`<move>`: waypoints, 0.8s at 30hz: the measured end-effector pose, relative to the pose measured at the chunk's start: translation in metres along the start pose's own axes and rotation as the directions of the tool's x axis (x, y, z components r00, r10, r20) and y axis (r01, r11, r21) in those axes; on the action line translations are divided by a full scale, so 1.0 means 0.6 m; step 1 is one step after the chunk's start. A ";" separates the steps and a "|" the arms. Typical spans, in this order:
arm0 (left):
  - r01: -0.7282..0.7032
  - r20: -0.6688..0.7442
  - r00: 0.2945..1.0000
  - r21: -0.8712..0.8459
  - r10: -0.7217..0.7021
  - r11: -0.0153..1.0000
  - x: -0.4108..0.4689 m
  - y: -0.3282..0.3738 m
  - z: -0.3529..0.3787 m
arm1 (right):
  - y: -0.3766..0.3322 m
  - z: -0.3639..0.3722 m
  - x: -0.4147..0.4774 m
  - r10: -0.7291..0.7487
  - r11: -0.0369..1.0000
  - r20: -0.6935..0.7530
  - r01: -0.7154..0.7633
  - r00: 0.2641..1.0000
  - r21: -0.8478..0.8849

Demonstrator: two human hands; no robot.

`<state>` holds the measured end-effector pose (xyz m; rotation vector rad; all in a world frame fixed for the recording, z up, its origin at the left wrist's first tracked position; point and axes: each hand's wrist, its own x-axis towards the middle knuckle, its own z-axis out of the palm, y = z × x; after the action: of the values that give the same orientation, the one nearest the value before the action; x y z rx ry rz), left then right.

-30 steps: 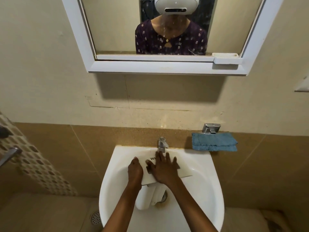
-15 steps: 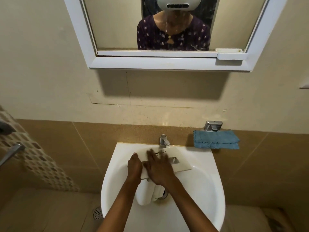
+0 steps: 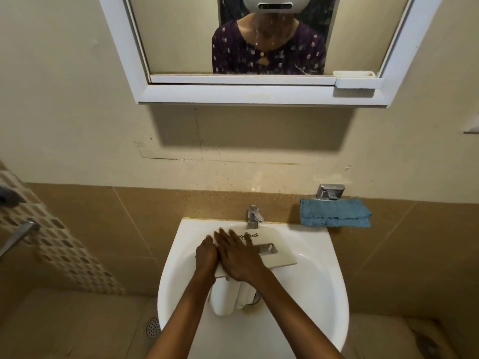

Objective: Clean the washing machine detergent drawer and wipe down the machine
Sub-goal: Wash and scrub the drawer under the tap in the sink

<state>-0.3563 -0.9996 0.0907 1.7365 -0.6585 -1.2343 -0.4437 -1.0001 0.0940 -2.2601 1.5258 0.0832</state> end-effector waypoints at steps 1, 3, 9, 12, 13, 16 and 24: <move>-0.002 -0.002 1.000 0.006 0.002 1.000 0.004 0.000 -0.003 | -0.001 -0.001 -0.004 -0.046 0.999 -0.006 0.046 0.999 -0.002; 0.009 0.012 1.000 -0.002 -0.009 1.000 0.003 0.000 -0.010 | 0.014 -0.003 -0.012 -0.099 0.995 -0.029 0.099 0.995 0.001; 0.024 0.012 1.000 -0.034 -0.024 0.999 -0.001 -0.012 -0.024 | 0.108 -0.012 -0.052 0.059 0.998 -0.100 -0.058 0.993 0.014; 0.022 -0.006 1.000 -0.023 -0.023 0.999 -0.012 -0.010 -0.024 | 0.129 -0.002 -0.051 0.241 0.927 -0.336 -0.113 0.910 0.357; 0.016 -0.025 1.000 -0.019 -0.017 1.000 -0.010 -0.009 -0.027 | 0.135 0.002 -0.046 0.375 0.810 -0.396 -0.088 0.838 0.580; 0.018 -0.080 0.997 -0.011 -0.019 1.000 -0.004 -0.006 -0.050 | 0.163 0.017 -0.020 0.704 0.168 -0.176 0.079 0.688 0.983; 0.050 -0.192 0.978 -0.176 -0.084 0.983 0.008 -0.029 -0.091 | 0.150 0.092 0.047 0.406 -0.622 0.406 -0.078 0.819 0.779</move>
<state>-0.3051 -0.9758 0.0796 1.7223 -0.3684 -1.1106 -0.5040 -1.0330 0.0088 -0.0337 1.1252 -1.0492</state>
